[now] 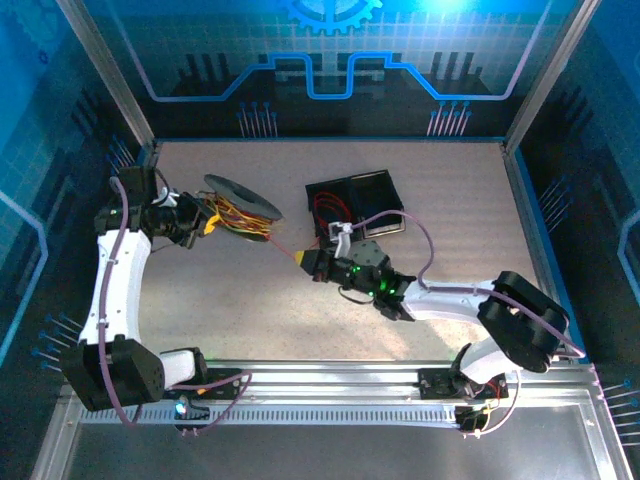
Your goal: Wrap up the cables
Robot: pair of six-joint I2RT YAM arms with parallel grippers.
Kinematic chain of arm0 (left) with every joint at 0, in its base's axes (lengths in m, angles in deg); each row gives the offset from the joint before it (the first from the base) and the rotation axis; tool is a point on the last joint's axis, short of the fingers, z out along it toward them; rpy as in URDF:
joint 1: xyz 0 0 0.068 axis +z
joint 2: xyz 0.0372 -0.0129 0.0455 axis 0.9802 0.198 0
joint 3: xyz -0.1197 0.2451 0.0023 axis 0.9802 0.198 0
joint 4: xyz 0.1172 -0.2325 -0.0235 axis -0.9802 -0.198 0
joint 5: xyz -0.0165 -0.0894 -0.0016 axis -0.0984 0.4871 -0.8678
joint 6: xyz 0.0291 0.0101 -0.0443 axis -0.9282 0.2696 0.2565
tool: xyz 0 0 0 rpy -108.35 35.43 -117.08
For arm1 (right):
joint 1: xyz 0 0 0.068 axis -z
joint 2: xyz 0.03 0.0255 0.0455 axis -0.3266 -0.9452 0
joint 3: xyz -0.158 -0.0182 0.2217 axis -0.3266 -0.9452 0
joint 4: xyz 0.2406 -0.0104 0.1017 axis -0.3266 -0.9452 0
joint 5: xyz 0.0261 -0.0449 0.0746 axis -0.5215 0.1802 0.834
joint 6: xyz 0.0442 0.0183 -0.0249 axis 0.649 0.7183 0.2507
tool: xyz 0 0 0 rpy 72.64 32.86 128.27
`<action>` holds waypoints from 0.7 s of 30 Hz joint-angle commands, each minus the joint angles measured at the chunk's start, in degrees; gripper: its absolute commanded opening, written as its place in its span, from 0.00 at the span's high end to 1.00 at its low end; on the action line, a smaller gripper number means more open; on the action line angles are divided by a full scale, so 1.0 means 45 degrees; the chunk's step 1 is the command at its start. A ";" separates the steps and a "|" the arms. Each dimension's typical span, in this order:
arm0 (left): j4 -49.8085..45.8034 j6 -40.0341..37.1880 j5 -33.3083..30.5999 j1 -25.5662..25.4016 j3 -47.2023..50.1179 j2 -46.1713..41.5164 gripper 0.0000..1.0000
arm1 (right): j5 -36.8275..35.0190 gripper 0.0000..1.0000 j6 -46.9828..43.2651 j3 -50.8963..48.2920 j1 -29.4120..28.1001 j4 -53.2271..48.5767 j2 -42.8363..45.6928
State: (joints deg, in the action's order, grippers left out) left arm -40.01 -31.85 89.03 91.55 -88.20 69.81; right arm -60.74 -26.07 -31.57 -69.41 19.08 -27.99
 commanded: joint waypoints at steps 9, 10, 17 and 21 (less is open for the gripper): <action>0.3195 -0.0773 0.1928 0.0659 -0.1076 -0.1383 1.00 | 0.0856 1.00 0.1401 -0.1215 0.1353 -0.0002 -0.1791; 0.3073 -0.0853 0.1989 0.0669 -0.1149 -0.1400 1.00 | 0.0817 1.00 0.1393 -0.1225 0.1349 -0.0062 -0.1693; 0.3252 -0.0862 0.2879 0.0660 -0.1065 -0.1696 1.00 | 0.1028 1.00 0.1393 -0.1203 0.2357 -0.0595 -0.2667; 0.3154 -0.1126 0.3774 0.0657 -0.1154 -0.1929 1.00 | 0.1948 1.00 0.1772 -0.1153 0.3004 0.0368 -0.3661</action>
State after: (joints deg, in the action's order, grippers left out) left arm -39.18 -36.18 98.16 91.86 -88.22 65.77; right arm -51.36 -18.86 -32.94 -59.33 31.17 -40.21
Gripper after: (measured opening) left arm 0.074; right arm 0.064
